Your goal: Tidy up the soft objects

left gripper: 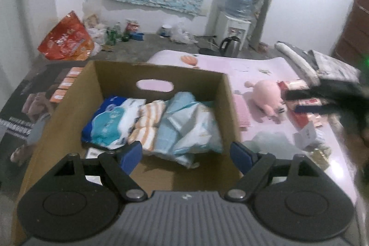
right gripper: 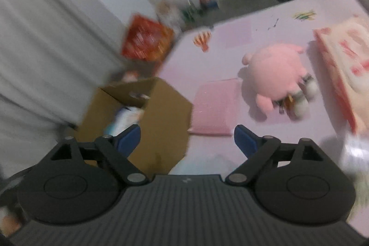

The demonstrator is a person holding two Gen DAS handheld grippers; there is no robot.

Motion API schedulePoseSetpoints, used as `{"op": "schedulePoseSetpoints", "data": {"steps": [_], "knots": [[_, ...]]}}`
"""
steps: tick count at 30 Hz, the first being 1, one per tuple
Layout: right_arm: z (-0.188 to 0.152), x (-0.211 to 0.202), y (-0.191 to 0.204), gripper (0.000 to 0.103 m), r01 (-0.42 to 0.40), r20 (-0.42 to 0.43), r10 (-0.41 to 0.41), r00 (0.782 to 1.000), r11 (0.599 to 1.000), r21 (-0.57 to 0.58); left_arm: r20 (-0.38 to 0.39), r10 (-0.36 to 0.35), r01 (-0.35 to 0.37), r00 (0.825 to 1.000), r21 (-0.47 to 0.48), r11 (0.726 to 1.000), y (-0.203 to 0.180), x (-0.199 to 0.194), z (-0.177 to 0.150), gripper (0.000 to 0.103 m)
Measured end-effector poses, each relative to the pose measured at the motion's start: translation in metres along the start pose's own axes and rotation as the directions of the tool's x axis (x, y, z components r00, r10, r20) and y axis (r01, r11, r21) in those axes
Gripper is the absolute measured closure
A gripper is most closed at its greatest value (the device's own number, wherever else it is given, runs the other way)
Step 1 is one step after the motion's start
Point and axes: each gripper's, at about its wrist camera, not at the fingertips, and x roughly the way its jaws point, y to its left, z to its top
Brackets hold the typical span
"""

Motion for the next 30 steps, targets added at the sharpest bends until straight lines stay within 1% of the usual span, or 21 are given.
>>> {"op": "schedulePoseSetpoints", "data": {"steps": [2,3,5,7,8,10,12,15,17,21,24,26,28,30], "knots": [[0.019,0.036,0.001,0.015,0.061,-0.054,-0.061,0.997,0.998,-0.001,-0.003,0.000,0.000,1.000,-0.011,1.000,0.009,0.000,-0.007,0.019],[0.028,0.056,0.002,0.015,0.091,-0.092,-0.092,0.992,0.996,-0.018,-0.005,0.000,-0.001,1.000,-0.022,1.000,0.013,0.000,-0.011,0.019],[0.035,0.086,0.002,0.015,0.149,-0.130,-0.152,0.980,0.988,-0.033,-0.011,0.001,-0.002,1.000,-0.046,0.999,0.020,0.000,-0.020,0.019],[0.040,0.113,-0.001,0.016,0.186,-0.178,-0.192,0.965,0.981,-0.052,-0.019,0.002,-0.003,1.000,-0.056,0.998,0.025,0.000,-0.028,0.019],[0.040,0.120,-0.002,0.016,0.197,-0.188,-0.204,0.961,0.979,-0.052,-0.023,0.003,-0.004,1.000,-0.062,0.998,0.028,0.000,-0.033,0.019],[0.038,0.132,-0.004,0.016,0.195,-0.211,-0.204,0.956,0.979,-0.062,-0.029,0.001,-0.003,1.000,-0.070,0.998,0.033,0.000,-0.040,0.019],[0.038,0.137,-0.003,0.017,0.187,-0.212,-0.196,0.957,0.981,-0.061,-0.036,0.000,-0.002,0.999,-0.075,0.997,0.035,0.001,-0.045,0.019],[0.040,0.140,-0.005,0.018,0.176,-0.219,-0.180,0.959,0.984,-0.038,-0.048,-0.021,0.017,0.999,-0.086,0.996,0.037,0.005,-0.049,0.019],[0.037,0.144,-0.010,0.028,0.176,-0.234,-0.178,0.956,0.984,-0.028,-0.051,-0.031,0.026,0.998,-0.088,0.996,0.034,0.006,-0.052,0.019],[0.033,0.145,-0.010,0.039,0.185,-0.207,-0.191,0.960,0.982,-0.048,-0.052,-0.035,0.030,0.998,-0.085,0.996,0.031,0.006,-0.055,0.019],[0.034,0.138,-0.017,0.052,0.178,-0.192,-0.178,0.965,0.984,-0.018,-0.052,-0.038,0.034,0.998,-0.086,0.996,0.029,0.004,-0.058,0.019],[0.035,0.130,-0.022,0.064,0.174,-0.182,-0.171,0.968,0.985,0.002,-0.049,-0.049,0.045,0.998,-0.089,0.995,0.029,0.002,-0.059,0.019],[0.035,0.122,-0.026,0.067,0.168,-0.174,-0.162,0.971,0.986,0.020,-0.053,-0.051,0.047,0.997,-0.080,0.996,0.025,0.001,-0.062,0.019],[0.033,0.114,-0.027,0.069,0.170,-0.167,-0.165,0.972,0.985,0.018,-0.059,-0.059,0.054,0.997,-0.071,0.996,0.022,0.000,-0.066,0.019]]}}
